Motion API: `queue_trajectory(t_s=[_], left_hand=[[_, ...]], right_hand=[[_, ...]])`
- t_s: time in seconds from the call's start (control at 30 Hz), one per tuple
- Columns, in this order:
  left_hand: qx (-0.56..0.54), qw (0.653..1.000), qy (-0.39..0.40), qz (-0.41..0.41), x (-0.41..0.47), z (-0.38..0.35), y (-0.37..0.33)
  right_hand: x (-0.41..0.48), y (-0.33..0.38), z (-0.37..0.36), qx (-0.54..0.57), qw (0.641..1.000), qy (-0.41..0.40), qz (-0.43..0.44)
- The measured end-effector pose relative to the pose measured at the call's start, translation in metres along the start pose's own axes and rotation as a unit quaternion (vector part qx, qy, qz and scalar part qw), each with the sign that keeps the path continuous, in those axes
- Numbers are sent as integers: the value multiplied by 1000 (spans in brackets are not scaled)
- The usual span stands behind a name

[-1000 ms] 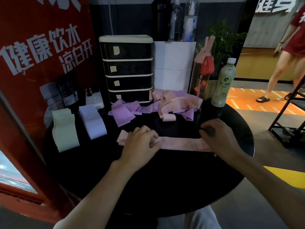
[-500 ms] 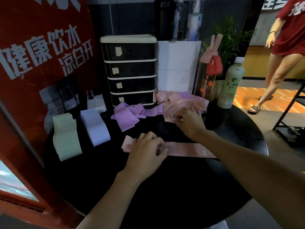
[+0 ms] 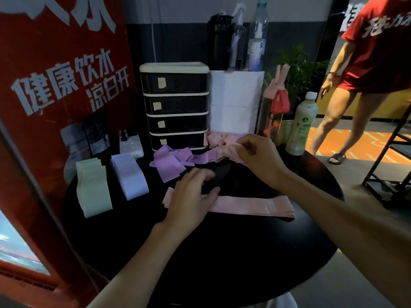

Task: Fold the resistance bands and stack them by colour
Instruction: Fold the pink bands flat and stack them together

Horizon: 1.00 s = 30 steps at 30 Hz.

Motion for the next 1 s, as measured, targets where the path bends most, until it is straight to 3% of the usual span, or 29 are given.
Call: queue_trajectory(t_s=[0.23,0.43,0.8,1.0], left_hand=[[-77,995,-65,-23,37,23,-38],[-176,984,-41,8,47,25,-51],[-218,973,-64,42,58,35,-62],[-249,966,-57,33,67,45,-70]], right_hand=[[3,38,21,80,997,-8,-6],[9,46,33,130,991,-25,-31],[12,48,42,136,988,-47,-54],[8,43,45,196,975,-24,-97]])
Point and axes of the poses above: each hand's wrist, its own x-axis towards the middle knuckle, its own z-axis out of the back of the hand, y = z × x, the point moved 9 cm from there along x, towards the middle knuckle, and after that the axes turned 14 degrees about -y, right-handed, at the moved point
